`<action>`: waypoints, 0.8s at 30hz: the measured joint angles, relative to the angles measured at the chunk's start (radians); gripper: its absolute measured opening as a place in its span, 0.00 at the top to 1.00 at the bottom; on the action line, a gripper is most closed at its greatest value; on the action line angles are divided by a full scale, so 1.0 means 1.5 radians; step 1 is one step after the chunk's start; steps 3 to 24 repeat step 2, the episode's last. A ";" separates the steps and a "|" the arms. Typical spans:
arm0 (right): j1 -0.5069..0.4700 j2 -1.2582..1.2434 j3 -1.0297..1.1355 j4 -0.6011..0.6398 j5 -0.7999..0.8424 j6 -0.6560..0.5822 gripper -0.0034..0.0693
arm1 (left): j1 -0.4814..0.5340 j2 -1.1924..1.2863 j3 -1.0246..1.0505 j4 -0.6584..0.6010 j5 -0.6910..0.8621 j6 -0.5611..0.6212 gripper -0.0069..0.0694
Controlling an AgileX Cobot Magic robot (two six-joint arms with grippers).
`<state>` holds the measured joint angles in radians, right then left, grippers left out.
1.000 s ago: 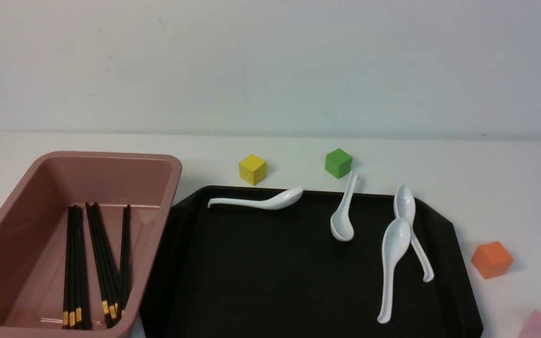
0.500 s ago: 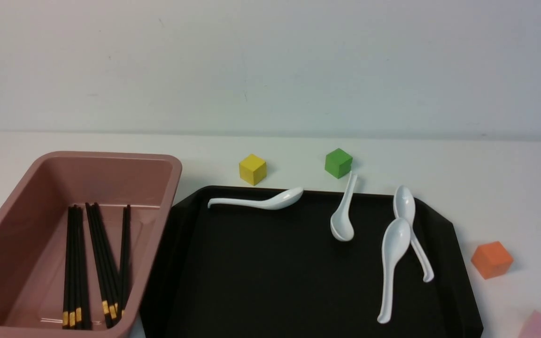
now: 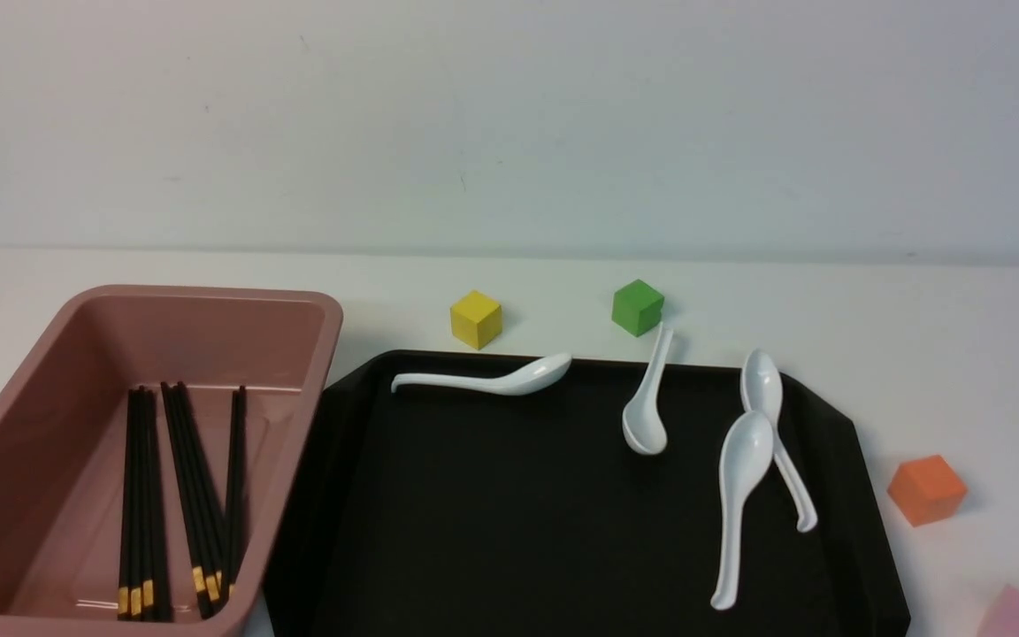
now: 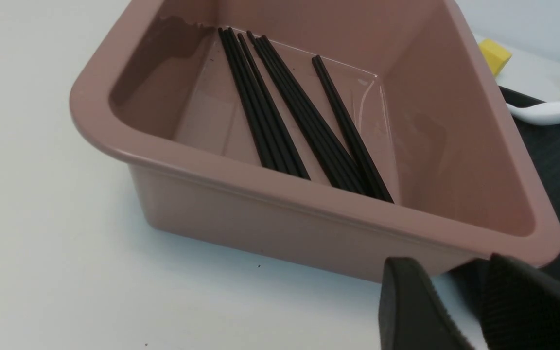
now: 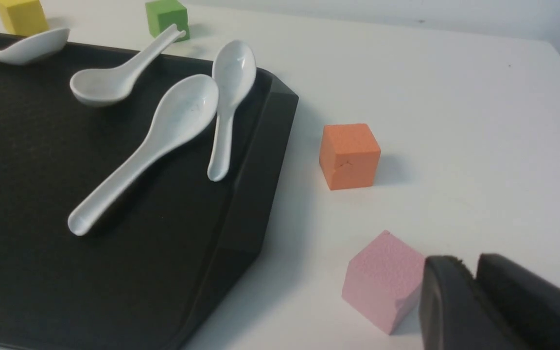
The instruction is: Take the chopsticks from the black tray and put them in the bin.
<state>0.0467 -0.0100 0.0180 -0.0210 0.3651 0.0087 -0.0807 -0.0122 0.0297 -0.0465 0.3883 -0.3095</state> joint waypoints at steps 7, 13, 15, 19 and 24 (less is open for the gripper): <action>0.000 0.000 0.000 0.000 0.000 0.000 0.80 | 0.000 0.000 0.000 0.000 0.000 0.000 0.60; 0.000 0.000 0.000 0.000 0.000 0.000 0.80 | 0.000 0.000 0.000 0.000 0.000 0.000 0.60; 0.000 0.000 0.000 0.000 0.000 0.000 0.80 | 0.000 0.000 0.000 0.000 0.000 0.000 0.60; 0.000 0.000 0.000 0.000 0.000 0.000 0.80 | 0.000 0.000 0.000 0.000 0.000 0.000 0.60; 0.000 0.000 0.000 0.000 0.000 0.000 0.80 | 0.000 0.000 0.000 0.000 0.000 0.000 0.60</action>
